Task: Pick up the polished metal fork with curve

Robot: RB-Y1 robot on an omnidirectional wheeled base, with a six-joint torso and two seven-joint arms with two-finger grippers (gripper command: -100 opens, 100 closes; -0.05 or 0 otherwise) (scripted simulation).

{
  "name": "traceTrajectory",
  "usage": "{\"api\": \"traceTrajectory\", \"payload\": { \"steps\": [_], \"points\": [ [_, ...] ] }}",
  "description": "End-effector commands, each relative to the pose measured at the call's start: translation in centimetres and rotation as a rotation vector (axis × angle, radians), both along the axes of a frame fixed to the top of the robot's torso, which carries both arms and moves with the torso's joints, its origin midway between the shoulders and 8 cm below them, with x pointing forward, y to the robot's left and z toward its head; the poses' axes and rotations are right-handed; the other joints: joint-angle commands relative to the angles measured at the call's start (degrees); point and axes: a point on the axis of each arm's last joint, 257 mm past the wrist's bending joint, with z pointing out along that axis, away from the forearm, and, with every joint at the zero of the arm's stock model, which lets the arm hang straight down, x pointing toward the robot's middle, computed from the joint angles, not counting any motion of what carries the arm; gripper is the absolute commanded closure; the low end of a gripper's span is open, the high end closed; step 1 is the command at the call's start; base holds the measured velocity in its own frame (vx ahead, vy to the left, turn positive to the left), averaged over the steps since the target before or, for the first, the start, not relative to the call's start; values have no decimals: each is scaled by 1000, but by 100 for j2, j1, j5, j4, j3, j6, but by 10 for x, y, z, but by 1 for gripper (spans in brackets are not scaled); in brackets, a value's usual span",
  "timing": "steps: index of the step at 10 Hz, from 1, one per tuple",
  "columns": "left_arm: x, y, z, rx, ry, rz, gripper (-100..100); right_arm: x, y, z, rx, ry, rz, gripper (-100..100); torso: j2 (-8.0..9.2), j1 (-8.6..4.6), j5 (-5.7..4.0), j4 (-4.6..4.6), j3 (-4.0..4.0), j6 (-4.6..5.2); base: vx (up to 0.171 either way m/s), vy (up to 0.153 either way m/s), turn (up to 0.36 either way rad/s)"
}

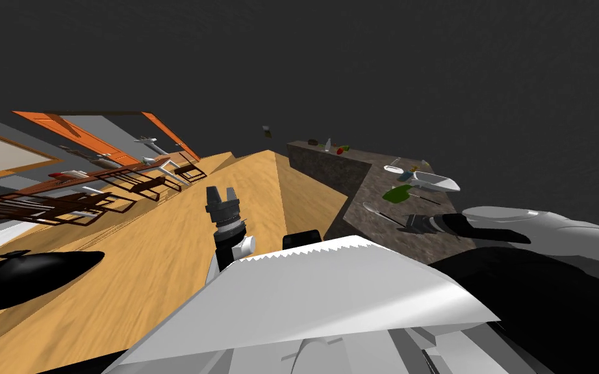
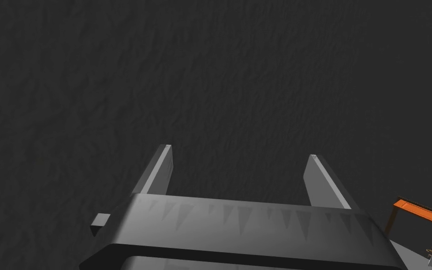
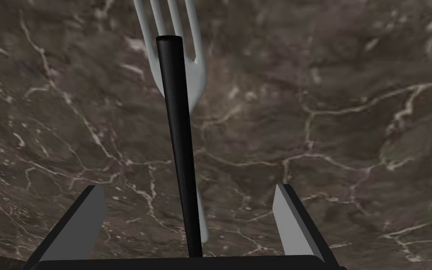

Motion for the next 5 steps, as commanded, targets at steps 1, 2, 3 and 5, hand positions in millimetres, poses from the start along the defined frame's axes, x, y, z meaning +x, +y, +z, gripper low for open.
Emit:
{"api": "traceTrajectory", "payload": {
  "steps": [1,2,3,5],
  "points": [
    [0,0,0,0,0,0,0,-4,-6,-1,-7,12,-1,-100,0,0,0,0,0,0,10,-13,-1],
    [0,0,0,0,0,0,0,-25,-15,-3,-30,56,-8,-100,5,3,1,1,3,0,14,-23,17],
    [0,0,0,0,0,0,0,-17,-11,-4,-18,35,-5,-100,6,0,0,2,4,1,8,-14,2],
    [0,0,0,0,0,0,0,-34,-17,-9,-17,39,-40,-100,10,8,2,2,6,0,-13,3,133]
  ]
}}
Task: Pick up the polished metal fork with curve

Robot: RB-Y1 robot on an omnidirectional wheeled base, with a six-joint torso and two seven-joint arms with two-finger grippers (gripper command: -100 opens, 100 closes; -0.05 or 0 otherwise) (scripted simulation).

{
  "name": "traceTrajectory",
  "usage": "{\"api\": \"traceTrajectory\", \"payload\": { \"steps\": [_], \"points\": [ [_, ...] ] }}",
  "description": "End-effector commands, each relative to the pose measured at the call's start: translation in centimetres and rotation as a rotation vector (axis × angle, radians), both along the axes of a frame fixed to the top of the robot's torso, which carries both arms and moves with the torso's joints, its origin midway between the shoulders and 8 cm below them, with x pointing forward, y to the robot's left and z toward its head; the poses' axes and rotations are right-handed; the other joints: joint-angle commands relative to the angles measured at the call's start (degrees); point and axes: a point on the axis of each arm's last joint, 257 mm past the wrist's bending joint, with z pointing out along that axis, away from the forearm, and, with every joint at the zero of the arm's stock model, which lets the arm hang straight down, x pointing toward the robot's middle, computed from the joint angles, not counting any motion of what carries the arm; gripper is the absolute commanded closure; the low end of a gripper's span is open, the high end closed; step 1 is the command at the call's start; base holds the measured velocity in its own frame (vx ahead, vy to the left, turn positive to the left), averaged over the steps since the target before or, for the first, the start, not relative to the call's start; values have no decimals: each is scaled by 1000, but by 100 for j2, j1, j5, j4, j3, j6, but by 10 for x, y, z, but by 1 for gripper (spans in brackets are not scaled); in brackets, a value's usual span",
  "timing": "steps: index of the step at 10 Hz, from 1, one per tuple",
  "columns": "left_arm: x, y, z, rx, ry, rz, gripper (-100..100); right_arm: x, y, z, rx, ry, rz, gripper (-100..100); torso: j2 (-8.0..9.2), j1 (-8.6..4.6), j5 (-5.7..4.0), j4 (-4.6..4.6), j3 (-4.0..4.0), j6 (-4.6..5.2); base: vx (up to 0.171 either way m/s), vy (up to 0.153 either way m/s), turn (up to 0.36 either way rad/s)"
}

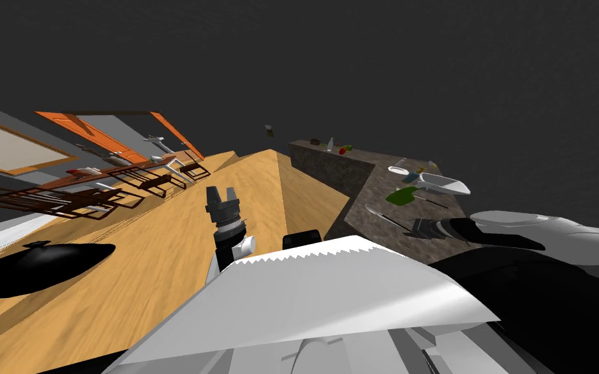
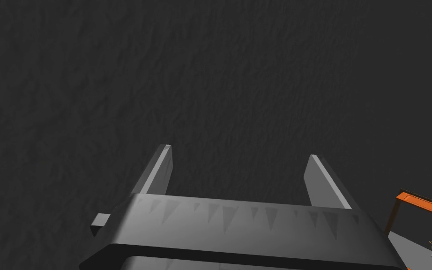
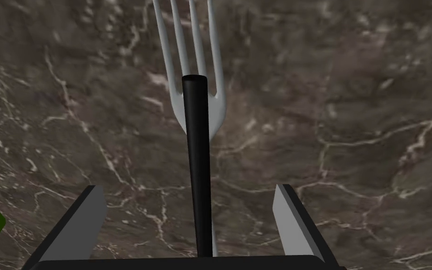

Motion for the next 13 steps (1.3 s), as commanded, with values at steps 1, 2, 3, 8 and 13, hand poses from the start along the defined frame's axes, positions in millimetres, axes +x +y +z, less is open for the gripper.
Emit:
{"api": "traceTrajectory", "payload": {
  "steps": [1,2,3,8,13],
  "points": [
    [0,0,0,0,0,0,0,-13,-4,-6,2,0,-30,-100,0,0,0,0,0,0,-45,2,266],
    [0,0,0,0,0,0,0,-21,-6,-9,2,0,-47,-100,6,0,0,2,4,4,-50,-1,143],
    [0,0,0,0,0,0,0,-36,-10,-14,2,1,-81,-100,12,-2,0,3,7,8,-66,6,276],
    [0,0,0,0,0,0,0,-62,-16,-20,0,6,-136,-100,1,-16,-19,5,3,-7,-37,6,153],
    [0,0,0,0,0,0,0,-62,-15,-21,1,5,-134,100,-17,-45,-29,0,-8,2,0,0,0]
  ]
}}
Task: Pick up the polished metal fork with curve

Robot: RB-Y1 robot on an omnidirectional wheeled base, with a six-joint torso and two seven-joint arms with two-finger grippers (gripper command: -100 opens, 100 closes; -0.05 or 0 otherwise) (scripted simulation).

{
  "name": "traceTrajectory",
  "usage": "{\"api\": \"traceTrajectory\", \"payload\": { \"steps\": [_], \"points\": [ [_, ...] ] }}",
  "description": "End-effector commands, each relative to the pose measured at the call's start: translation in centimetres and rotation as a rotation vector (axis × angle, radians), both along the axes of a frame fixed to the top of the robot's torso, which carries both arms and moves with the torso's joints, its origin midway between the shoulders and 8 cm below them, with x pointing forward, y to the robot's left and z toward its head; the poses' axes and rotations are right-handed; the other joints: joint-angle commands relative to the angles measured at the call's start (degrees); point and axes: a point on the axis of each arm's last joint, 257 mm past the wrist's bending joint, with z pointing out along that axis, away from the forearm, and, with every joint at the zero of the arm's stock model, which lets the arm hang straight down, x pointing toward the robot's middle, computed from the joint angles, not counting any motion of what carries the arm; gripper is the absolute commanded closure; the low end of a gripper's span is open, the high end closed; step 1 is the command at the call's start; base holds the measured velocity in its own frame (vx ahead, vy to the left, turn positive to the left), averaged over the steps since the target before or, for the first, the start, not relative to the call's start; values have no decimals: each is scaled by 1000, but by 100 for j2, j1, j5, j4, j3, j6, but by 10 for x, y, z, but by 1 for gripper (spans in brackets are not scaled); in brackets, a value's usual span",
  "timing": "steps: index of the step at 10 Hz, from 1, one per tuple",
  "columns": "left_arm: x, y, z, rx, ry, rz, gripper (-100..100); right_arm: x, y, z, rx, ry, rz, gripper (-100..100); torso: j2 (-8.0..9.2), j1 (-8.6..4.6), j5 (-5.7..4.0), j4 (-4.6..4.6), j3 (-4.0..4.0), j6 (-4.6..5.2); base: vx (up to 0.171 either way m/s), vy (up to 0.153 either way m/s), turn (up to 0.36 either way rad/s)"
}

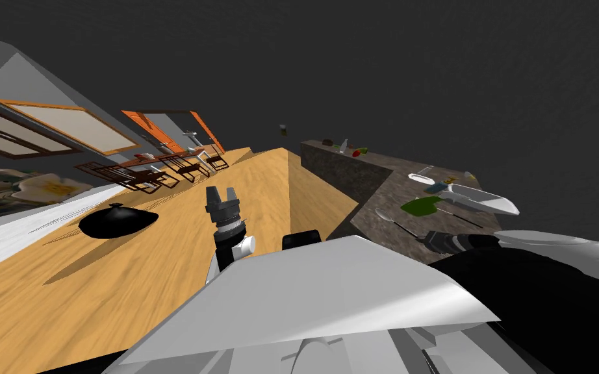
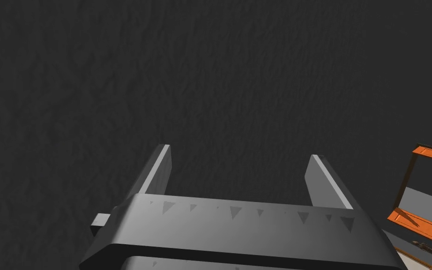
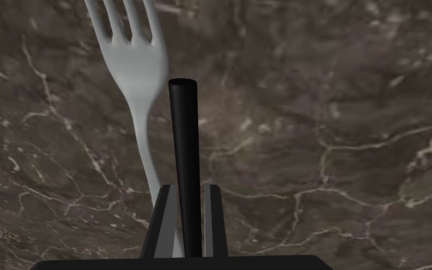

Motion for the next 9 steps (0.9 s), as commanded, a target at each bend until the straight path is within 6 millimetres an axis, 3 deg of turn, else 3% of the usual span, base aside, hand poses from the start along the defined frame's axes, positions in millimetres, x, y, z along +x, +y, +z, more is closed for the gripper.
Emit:
{"api": "traceTrajectory", "payload": {
  "steps": [1,2,5,9],
  "points": [
    [0,0,0,0,0,0,0,0,0,0,0,0,0,0,0,0,0,0,0,0,0,0,0],
    [0,0,0,0,0,0,0,11,1,3,0,-4,19,100,0,-1,0,0,0,0,34,-15,-209],
    [0,0,0,0,0,0,0,41,9,12,1,-5,86,100,-12,-4,0,-3,-7,7,48,-12,-252],
    [0,0,0,0,0,0,0,63,17,20,-1,-5,138,100,-11,1,1,-3,-6,6,35,0,-136]
  ]
}}
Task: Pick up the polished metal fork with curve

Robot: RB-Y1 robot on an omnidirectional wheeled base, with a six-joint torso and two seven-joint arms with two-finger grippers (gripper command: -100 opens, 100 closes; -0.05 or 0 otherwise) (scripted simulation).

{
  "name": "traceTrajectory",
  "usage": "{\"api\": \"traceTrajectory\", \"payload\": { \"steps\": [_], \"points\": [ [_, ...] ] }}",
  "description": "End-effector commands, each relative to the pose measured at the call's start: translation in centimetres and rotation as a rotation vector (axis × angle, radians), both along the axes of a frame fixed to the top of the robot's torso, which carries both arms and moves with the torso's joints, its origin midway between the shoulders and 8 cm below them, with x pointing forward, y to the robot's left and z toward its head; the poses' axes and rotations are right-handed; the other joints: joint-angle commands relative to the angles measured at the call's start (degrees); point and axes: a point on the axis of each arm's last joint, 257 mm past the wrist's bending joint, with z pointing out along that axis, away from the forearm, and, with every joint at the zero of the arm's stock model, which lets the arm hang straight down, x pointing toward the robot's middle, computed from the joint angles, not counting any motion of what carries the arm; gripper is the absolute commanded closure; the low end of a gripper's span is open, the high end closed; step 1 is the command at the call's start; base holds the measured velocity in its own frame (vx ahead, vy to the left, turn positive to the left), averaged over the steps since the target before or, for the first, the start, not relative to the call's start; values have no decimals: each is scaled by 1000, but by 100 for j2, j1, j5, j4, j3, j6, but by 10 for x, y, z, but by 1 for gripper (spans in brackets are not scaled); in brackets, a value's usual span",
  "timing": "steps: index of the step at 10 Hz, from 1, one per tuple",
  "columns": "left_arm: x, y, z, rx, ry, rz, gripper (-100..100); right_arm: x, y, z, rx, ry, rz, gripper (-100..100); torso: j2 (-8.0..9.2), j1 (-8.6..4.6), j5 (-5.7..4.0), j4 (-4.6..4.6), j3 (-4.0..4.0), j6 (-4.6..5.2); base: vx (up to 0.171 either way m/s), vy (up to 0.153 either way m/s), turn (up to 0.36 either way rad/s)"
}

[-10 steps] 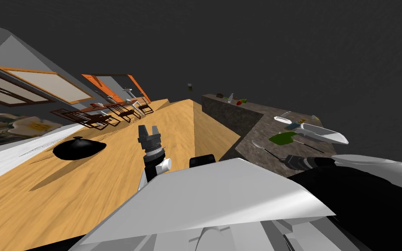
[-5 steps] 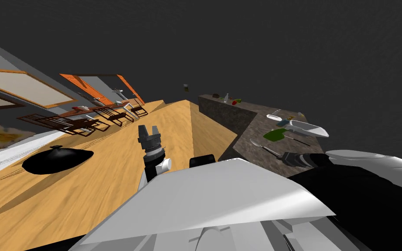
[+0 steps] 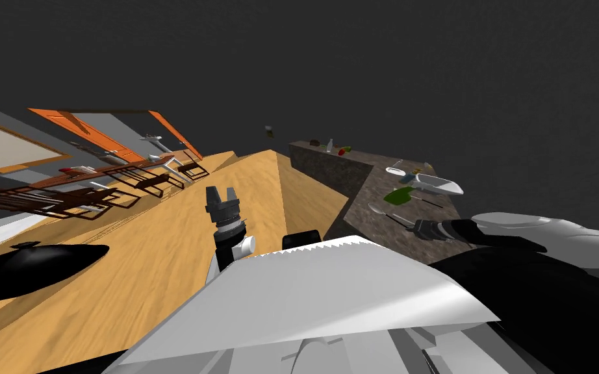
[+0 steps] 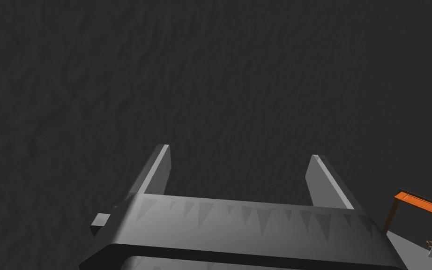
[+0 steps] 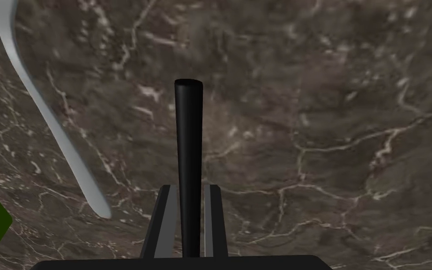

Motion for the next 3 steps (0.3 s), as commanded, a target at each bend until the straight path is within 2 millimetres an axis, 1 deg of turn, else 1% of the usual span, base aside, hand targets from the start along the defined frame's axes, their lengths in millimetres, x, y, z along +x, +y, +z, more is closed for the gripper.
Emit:
{"api": "traceTrajectory", "payload": {
  "steps": [1,2,3],
  "points": [
    [0,0,0,0,0,0,0,13,5,5,-2,0,29,100,0,0,0,0,0,0,39,0,-169],
    [0,0,0,0,0,0,0,9,2,2,-2,0,18,100,-2,1,0,0,-1,-2,18,3,-32],
    [0,0,0,0,0,0,0,10,2,3,-1,0,18,0,3,0,-1,0,1,-6,0,0,0]
  ]
}}
